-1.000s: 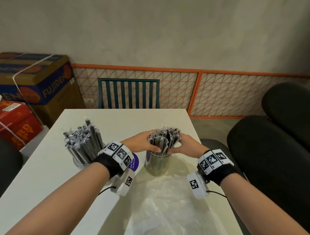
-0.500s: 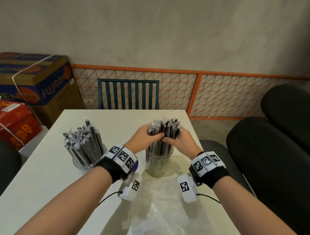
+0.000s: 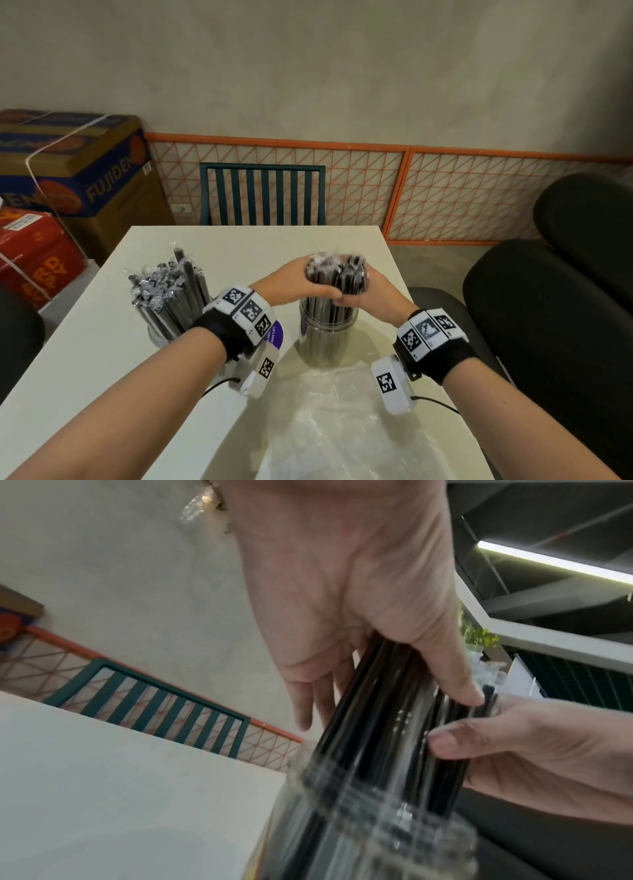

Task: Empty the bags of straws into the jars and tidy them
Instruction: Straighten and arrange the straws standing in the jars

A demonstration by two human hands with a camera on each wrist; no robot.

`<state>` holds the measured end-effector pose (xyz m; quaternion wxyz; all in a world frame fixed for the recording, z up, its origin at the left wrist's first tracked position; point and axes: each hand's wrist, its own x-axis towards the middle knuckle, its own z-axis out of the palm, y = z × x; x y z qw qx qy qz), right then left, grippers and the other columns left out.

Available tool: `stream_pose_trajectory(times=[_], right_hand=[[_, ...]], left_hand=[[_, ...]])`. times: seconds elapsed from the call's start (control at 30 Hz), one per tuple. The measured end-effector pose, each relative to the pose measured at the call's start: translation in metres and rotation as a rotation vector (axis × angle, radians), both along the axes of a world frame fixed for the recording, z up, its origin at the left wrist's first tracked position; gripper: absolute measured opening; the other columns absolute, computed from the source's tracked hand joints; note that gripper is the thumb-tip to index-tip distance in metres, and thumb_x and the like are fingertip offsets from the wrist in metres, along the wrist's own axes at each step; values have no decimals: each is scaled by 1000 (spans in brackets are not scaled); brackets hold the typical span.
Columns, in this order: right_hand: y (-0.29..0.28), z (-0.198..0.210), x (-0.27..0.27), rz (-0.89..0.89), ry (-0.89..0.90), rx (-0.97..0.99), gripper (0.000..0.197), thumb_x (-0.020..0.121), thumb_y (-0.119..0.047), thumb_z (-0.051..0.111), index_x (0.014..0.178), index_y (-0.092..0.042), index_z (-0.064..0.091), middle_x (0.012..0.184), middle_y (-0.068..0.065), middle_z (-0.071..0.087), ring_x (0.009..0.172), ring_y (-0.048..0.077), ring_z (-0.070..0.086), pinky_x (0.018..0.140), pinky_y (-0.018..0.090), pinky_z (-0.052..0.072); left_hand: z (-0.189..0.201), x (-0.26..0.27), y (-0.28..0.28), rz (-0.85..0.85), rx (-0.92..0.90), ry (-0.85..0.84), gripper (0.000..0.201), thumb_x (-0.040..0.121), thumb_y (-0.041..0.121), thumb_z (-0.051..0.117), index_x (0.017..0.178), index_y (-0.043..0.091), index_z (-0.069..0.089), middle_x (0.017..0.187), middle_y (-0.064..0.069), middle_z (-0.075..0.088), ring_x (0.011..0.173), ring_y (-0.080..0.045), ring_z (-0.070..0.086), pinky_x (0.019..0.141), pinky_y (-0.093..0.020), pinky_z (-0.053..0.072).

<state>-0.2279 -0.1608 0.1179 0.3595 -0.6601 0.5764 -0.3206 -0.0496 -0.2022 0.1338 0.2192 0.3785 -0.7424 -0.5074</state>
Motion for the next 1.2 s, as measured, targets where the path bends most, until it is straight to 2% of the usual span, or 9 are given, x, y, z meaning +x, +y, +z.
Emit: stream_pose_trajectory(times=[0.1, 0.3, 0.43, 0.57, 0.73, 0.83, 0.93, 1.1, 1.2], right_hand=[[2, -6, 0, -7, -6, 5, 70, 71, -20, 80, 131, -21, 44, 127, -2, 59, 119, 14, 53, 103, 35, 43], [2, 1, 5, -31, -48, -45, 57, 76, -14, 75, 127, -17, 50, 121, -1, 62, 114, 14, 56, 99, 31, 45], [2, 6, 2, -34, -92, -68, 60, 74, -18, 77, 127, -17, 50, 121, -2, 62, 114, 13, 57, 98, 29, 45], [9, -5, -2, -57, -39, 32, 76, 74, -15, 77, 136, -18, 35, 128, -2, 53, 121, 17, 51, 104, 33, 41], [19, -9, -3, -110, -235, -16, 98, 75, -4, 74, 146, -30, 12, 139, -1, 37, 130, 23, 45, 111, 43, 37], [23, -4, 3, -69, -84, -187, 97, 78, -7, 71, 147, -33, 8, 149, 0, 26, 138, 16, 33, 114, 34, 29], [22, -1, 7, -1, 190, -275, 83, 82, -7, 64, 149, -14, 14, 155, 0, 16, 142, 10, 20, 115, 20, 18], [25, -8, 10, 41, 221, -221, 80, 83, -6, 61, 148, -13, 16, 153, -1, 18, 139, 12, 27, 99, -4, 16], [25, -6, 6, 10, 161, -222, 86, 82, -9, 65, 149, -16, 12, 152, 1, 22, 140, 11, 25, 105, 6, 18]], left_hand=[[-12, 0, 3, -4, -9, -4, 51, 74, 19, 78, 118, 30, 53, 104, 20, 63, 97, 10, 57, 79, -4, 46], [-6, -3, 2, 69, -83, 2, 38, 80, 21, 72, 114, 27, 57, 99, 18, 63, 92, 8, 58, 80, -7, 47], [-2, -5, 2, 105, -103, 16, 52, 75, 24, 76, 123, 21, 56, 107, 10, 64, 98, -1, 59, 83, -13, 44], [-18, -5, 11, 16, -17, -38, 71, 71, 25, 80, 132, 24, 43, 117, 11, 58, 105, 1, 55, 87, -12, 44], [-25, -4, 13, 33, 32, 85, 90, 72, 18, 80, 143, 27, 25, 135, 6, 46, 126, -11, 47, 104, -25, 40], [-18, -7, 14, 87, -86, 116, 99, 71, 21, 80, 142, 40, 14, 132, 8, 38, 124, -6, 41, 92, -9, 35], [-11, -12, 15, 112, -232, 109, 92, 73, 27, 78, 140, 44, 18, 134, 12, 39, 126, -4, 40, 104, -22, 36], [-20, -10, 15, 44, -382, -99, 68, 85, 35, 64, 145, 29, 30, 144, 4, 41, 131, -6, 39, 113, -30, 32], [-17, -10, 17, 42, -320, -56, 82, 82, 34, 68, 145, 41, 17, 142, 9, 39, 127, 0, 37, 111, -27, 33]])
